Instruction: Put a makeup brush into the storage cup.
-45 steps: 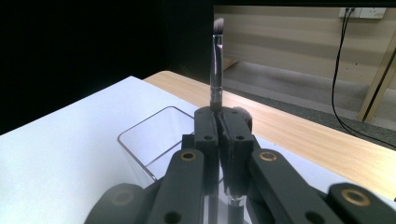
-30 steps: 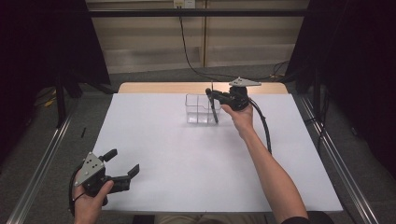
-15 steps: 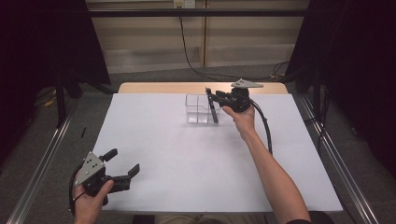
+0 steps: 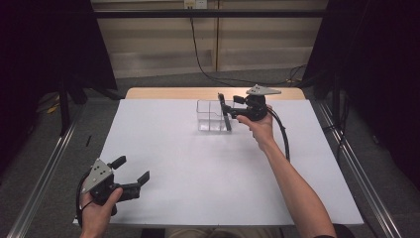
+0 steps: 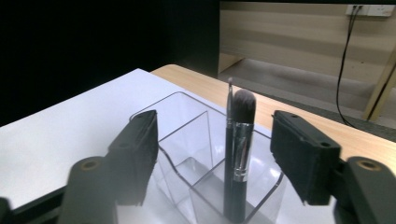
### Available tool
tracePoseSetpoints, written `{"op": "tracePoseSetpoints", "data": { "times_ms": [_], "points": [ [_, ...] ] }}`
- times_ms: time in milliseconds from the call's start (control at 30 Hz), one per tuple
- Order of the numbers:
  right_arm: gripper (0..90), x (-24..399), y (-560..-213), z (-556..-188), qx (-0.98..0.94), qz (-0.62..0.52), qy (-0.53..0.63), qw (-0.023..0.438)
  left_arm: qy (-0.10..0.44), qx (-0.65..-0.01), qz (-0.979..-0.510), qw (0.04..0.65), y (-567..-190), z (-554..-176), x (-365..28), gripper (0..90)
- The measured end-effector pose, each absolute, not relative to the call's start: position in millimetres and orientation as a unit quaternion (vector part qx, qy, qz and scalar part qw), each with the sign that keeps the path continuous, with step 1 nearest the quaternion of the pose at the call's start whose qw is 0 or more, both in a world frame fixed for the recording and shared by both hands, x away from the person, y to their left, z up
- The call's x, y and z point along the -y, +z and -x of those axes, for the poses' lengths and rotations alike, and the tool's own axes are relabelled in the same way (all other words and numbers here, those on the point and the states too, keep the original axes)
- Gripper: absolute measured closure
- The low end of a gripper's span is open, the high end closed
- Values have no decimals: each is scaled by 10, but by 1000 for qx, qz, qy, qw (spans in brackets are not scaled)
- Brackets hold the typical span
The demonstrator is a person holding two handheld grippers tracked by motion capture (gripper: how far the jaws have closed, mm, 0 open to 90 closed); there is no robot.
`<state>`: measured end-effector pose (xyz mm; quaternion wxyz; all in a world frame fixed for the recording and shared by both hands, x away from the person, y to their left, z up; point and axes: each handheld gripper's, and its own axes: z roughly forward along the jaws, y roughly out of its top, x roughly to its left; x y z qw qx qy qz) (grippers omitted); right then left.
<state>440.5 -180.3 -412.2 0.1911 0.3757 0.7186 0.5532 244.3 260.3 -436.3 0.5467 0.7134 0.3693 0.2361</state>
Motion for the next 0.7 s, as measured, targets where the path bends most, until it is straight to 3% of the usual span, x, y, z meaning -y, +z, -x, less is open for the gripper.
{"op": "tracePoseSetpoints", "data": {
  "times_ms": [333, 700],
  "points": [
    [118, 1873, -4083, -4327, -711, -383, 558, 192, 242, -367, -714, 545, -4353, -2405, -2629, 34],
    [37, 1914, -4051, -4206, -706, -385, 562, 193, 244, -362, -714, 547, -4338, -2371, -2631, 34]
  ]
}}
